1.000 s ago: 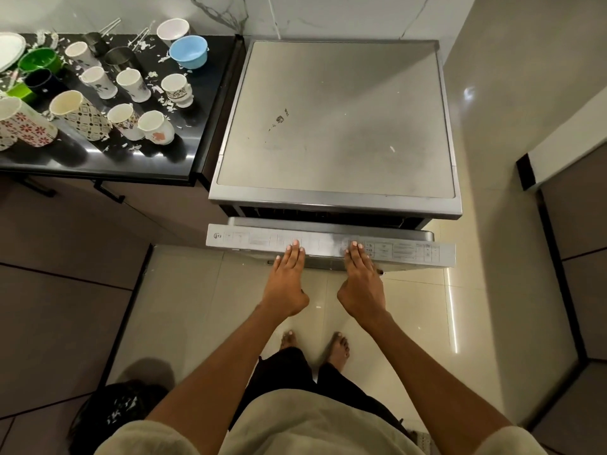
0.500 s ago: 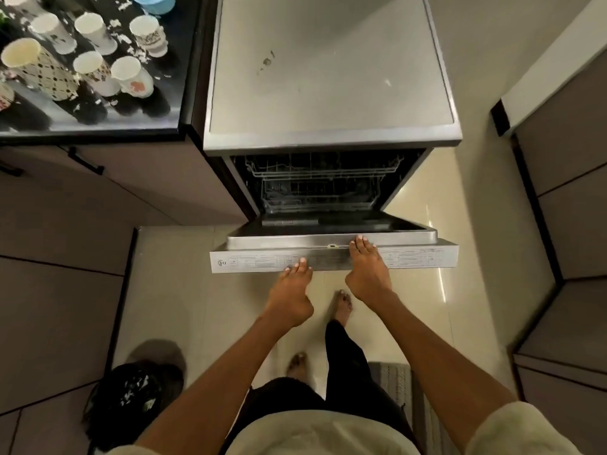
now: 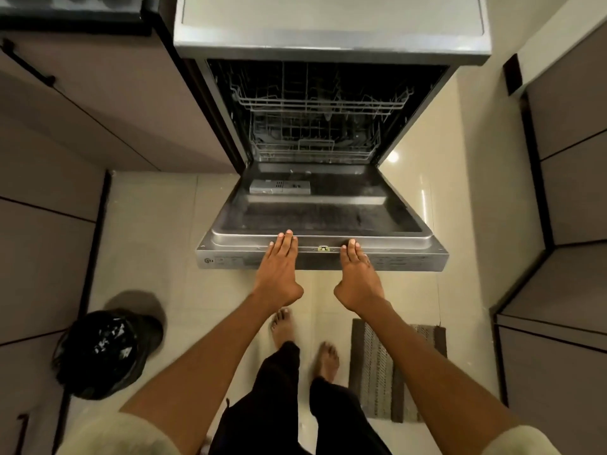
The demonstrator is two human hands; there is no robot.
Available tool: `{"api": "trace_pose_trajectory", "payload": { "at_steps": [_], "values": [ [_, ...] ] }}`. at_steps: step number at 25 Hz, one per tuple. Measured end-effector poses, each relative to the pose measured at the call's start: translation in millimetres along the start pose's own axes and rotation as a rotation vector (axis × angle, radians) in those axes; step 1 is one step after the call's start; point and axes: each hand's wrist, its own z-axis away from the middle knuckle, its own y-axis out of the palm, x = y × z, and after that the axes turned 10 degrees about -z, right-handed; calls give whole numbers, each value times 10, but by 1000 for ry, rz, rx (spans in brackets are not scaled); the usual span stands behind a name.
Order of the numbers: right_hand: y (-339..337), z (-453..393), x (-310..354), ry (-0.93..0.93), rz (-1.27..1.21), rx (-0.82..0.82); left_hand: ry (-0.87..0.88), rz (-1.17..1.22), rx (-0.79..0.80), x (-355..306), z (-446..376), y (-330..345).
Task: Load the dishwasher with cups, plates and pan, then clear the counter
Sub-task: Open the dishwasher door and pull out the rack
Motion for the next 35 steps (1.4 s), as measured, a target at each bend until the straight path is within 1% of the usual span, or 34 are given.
{"api": "trace_pose_trajectory", "payload": {
  "at_steps": [3,4,5,9,13,16,20,27,31,35],
  "values": [
    [144,36,-146,-27,-92,-138,8,-34,50,-20,40,211],
    [191,5,-195,-46,-100,-153,5,-43,63,-30,52,284],
    [237,-34,-240,-66,-83,-131,5,-40,73,-43,59,367],
    [712,-109,-532,-105,65,63,-22,-9,88,-162,107,965],
    [1335,-106,-838,-99,102,145,-41,-4,137,-219,64,1651],
    [1802,-184,-1046,-91,124,207,-38,-3,211,-264,-20,2131],
    [2478,-380,-1365,-72,120,253,-28,-11,291,-269,-254,2848],
    [3351,-796,-1767,-27,94,313,-22,-10,314,-275,-648,3884],
    [3587,-934,-1871,-14,44,308,-28,-4,303,-277,-781,4197],
    [3712,-1048,-1941,5,0,320,-24,5,311,-255,-888,4356]
  ]
}}
